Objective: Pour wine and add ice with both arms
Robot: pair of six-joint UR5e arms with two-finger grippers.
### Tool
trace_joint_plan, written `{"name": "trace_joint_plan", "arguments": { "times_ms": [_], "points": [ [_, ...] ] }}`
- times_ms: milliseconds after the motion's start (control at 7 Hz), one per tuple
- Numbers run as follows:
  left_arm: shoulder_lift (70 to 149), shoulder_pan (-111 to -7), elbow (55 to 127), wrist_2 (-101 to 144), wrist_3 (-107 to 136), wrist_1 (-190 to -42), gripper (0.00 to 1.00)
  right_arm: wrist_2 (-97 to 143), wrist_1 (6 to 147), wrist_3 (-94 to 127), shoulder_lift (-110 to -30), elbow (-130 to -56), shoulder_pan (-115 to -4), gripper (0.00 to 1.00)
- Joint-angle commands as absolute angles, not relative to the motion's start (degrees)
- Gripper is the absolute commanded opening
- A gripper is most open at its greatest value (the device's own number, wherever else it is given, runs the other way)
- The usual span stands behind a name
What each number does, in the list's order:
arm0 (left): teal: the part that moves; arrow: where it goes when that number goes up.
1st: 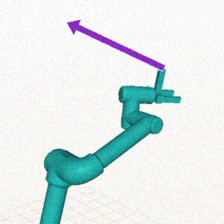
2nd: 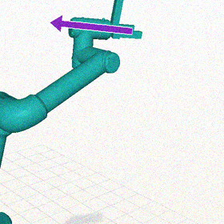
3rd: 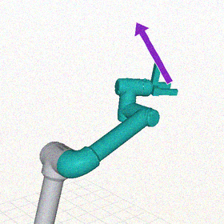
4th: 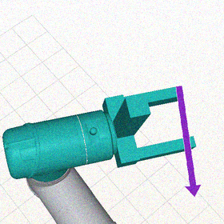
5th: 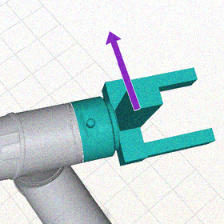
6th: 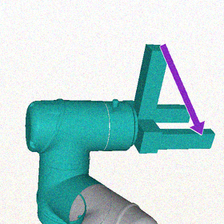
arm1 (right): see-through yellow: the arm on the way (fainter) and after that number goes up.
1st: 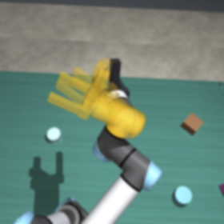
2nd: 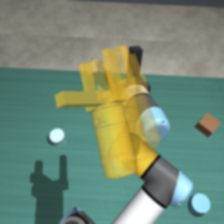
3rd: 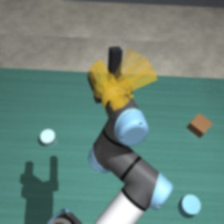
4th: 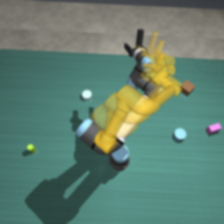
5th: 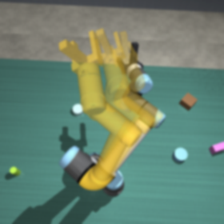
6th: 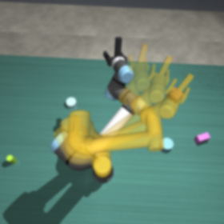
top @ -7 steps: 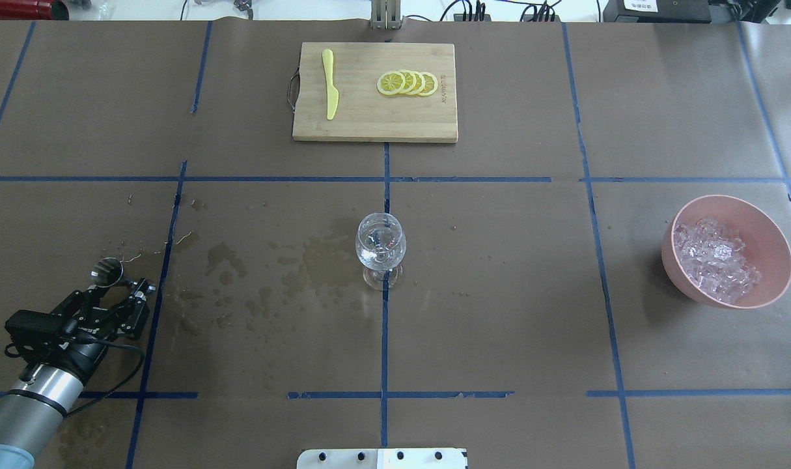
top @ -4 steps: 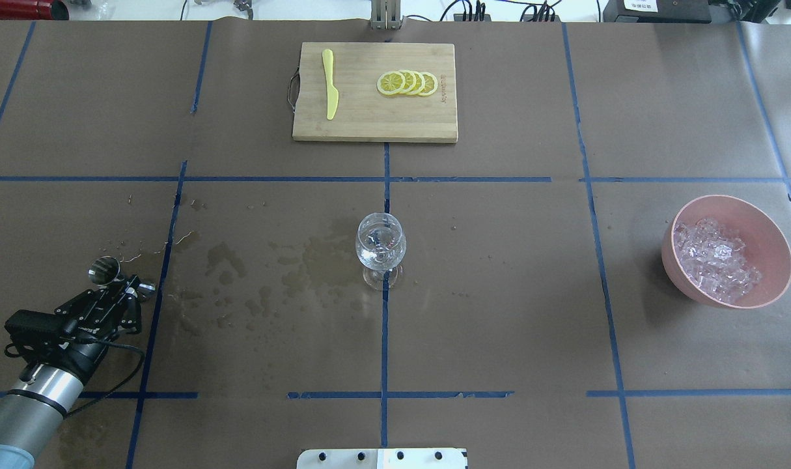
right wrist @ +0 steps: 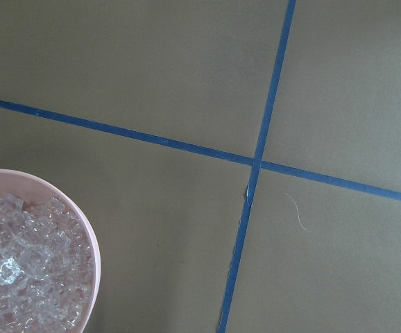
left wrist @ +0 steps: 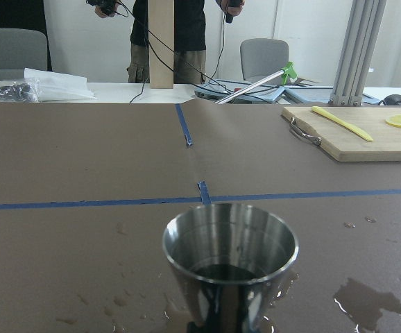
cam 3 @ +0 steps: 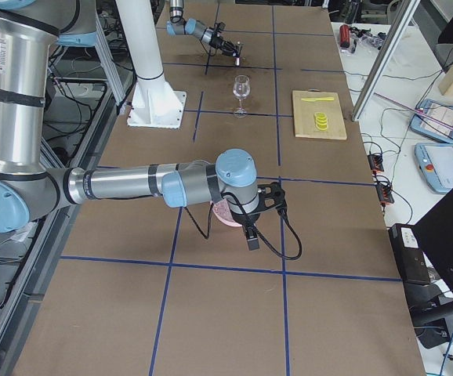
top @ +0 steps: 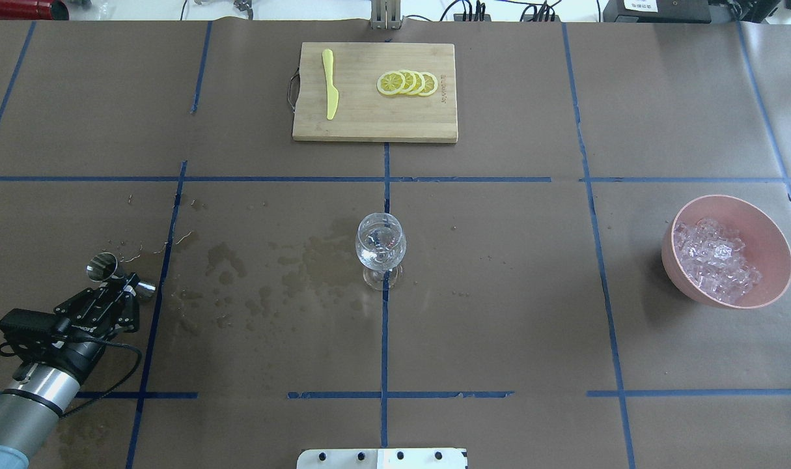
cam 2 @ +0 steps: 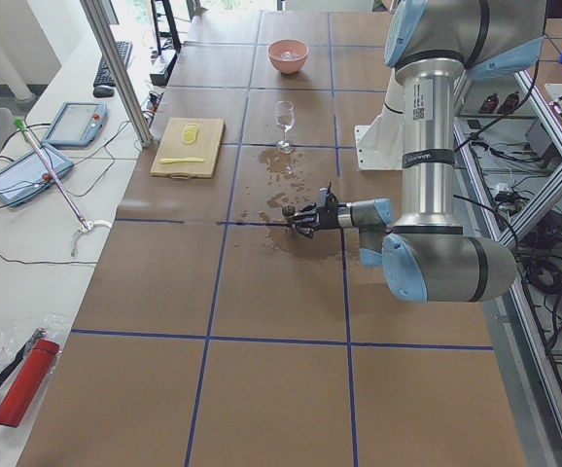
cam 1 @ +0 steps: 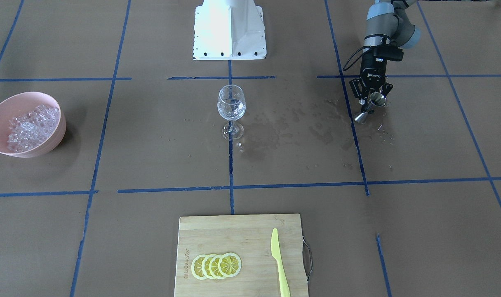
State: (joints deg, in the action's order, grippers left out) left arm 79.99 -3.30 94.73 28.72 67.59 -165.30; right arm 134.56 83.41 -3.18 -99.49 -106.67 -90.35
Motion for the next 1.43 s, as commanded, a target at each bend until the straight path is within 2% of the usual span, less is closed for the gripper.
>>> {"name": "trace_joint_plan", "arguments": {
  "times_ms": [0, 143, 286, 571, 857, 1286],
  "points": [
    [79.4, -3.4, 95.0, 28.6, 63.1, -171.6, 0.16, 134.6, 83.4, -3.3, -99.5, -106.6, -90.4, 1.0],
    [80.0, -3.3, 95.5, 28.6, 47.4, -178.5, 0.14, 134.6, 83.4, -3.3, -99.5, -106.5, -90.4, 1.0],
    [80.2, -3.2, 95.6, 29.0, 37.7, -187.9, 0.02, 134.6, 83.4, -3.2, -99.6, -106.6, -90.4, 1.0],
    [81.3, -3.3, 101.2, 34.8, 20.9, -191.3, 0.0, 134.5, 83.4, -3.2, -99.6, -106.5, -90.4, 1.0],
    [82.9, -5.3, 108.0, 48.1, 16.2, -184.9, 0.0, 134.5, 83.4, -3.3, -99.6, -106.4, -90.4, 1.0],
    [94.0, -18.0, 112.2, 72.9, 16.3, -164.2, 0.0, 134.4, 83.5, -3.2, -99.7, -106.3, -90.4, 1.0]
  ]
}}
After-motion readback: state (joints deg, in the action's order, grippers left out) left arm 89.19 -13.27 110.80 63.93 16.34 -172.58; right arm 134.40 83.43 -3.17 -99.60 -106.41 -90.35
